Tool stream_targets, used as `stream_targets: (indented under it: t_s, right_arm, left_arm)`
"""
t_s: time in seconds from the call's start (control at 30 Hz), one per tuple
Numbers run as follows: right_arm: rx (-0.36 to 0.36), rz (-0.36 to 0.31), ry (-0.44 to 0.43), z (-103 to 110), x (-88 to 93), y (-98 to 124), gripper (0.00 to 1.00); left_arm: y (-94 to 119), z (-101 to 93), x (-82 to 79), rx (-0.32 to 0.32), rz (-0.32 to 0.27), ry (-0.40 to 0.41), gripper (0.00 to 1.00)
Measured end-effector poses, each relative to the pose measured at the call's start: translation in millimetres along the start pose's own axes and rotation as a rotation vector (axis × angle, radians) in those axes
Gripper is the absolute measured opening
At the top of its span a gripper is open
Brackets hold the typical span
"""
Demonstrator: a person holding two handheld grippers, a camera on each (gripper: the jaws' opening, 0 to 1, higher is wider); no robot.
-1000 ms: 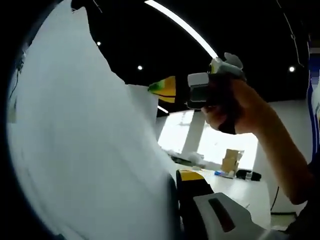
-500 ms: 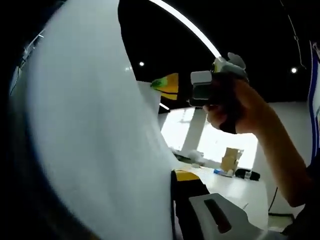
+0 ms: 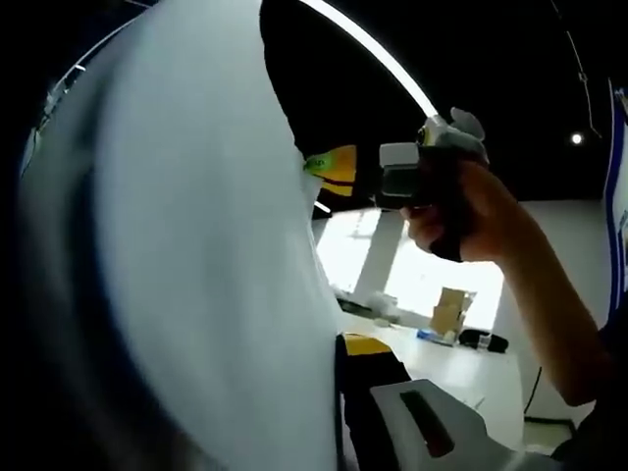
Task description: Organize the stack of printing papers by aligning and flattening the scattered papers on the table
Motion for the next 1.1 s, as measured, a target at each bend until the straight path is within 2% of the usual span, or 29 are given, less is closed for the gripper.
stream_targets:
  t_s: [0.17,0.33,0.63,1.1]
  right_arm:
    - [0.011,0.004,0.01,-1.7,-0.5,1.3,0.02]
    - [0.038,-0.053,0.001,-5.4,-7.5,10.6,0.0]
    - [0.046,-0.064,-0.006,-10.4,-8.2,15.8,0.0]
    - [0.029,-0.077,-0.056,-15.4,-3.5,18.3,0.09]
  left_arm:
    - [-0.4,-0.5,0.2,0.003,0.004,0.001,0.05]
    - [-1.3,-2.0,1.3,0.0,0.022,-0.017,0.05]
    - [-1.5,-2.1,1.4,0.0,0.026,-0.021,0.05]
    - [-0.3,0.4,0.7,-0.008,0.016,0.007,0.06]
Point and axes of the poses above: the point that each gripper's makers call its tool centre point, and the gripper's own axes: y roughly backward along the fingers, z roughly to its left, x roughly out of its underside, the point moved 10 cm from there along y, roughly backward along the fingers, and after that the axes turned 14 degrees about z, right-handed, at the moved point
